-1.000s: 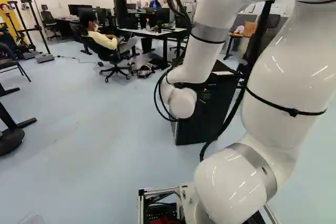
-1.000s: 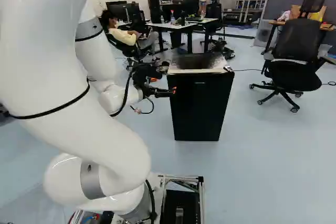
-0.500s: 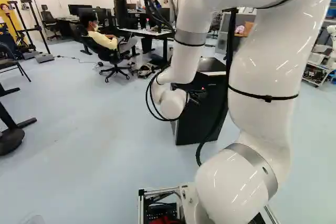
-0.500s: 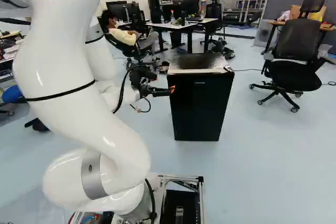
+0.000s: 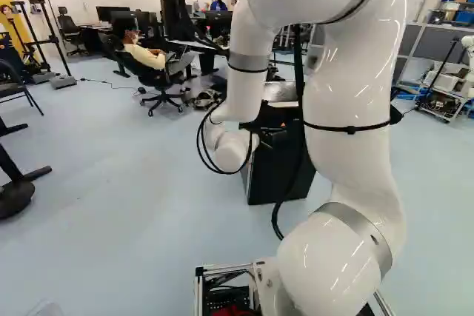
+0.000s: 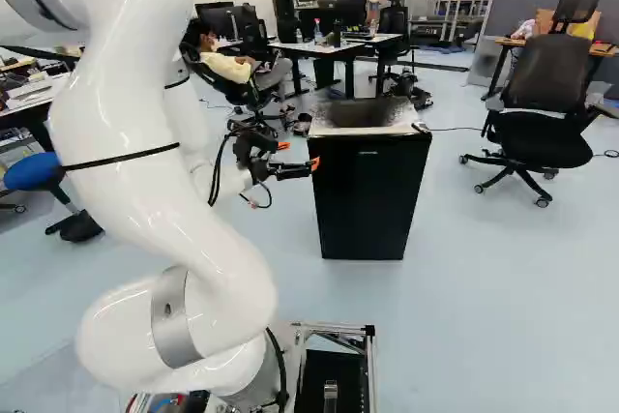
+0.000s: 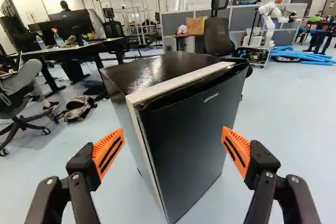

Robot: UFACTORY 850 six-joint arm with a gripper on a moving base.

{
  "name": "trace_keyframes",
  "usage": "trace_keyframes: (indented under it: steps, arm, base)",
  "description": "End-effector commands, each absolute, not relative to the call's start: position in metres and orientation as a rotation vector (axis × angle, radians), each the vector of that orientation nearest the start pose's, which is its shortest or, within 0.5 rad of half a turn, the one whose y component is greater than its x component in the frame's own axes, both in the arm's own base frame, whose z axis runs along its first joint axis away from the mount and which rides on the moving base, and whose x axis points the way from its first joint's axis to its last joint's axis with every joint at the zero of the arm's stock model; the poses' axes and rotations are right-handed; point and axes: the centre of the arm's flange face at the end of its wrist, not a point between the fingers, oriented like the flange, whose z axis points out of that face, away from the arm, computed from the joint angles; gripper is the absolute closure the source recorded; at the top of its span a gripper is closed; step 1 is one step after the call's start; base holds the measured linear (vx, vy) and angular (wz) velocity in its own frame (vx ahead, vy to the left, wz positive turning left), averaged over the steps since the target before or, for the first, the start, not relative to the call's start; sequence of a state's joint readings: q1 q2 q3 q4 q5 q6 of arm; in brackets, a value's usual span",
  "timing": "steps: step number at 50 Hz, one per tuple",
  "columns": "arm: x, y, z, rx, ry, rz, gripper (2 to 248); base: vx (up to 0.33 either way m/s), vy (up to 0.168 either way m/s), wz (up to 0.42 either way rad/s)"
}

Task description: Grab a drink from the fridge

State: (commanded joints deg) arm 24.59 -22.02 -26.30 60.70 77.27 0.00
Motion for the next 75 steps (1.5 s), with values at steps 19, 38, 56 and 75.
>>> trace_keyframes:
  steps: [19, 38, 56, 75]
  arm:
    - [0.394, 0.103, 0.27, -2.608, 0.873, -2.16, 3]
    - [0.42, 0.109, 0.243, -2.638, 0.881, -2.152, 3]
    - [0.437, 0.111, 0.237, -2.617, 0.904, -2.174, 3]
    - [0.456, 0.11, 0.235, -2.582, 0.94, -2.205, 3]
  base:
    - [0.0, 0.0, 0.0]
    - [0.0, 0.0, 0.0]
    - [0.0, 0.0, 0.0]
    - [0.0, 0.0, 0.0]
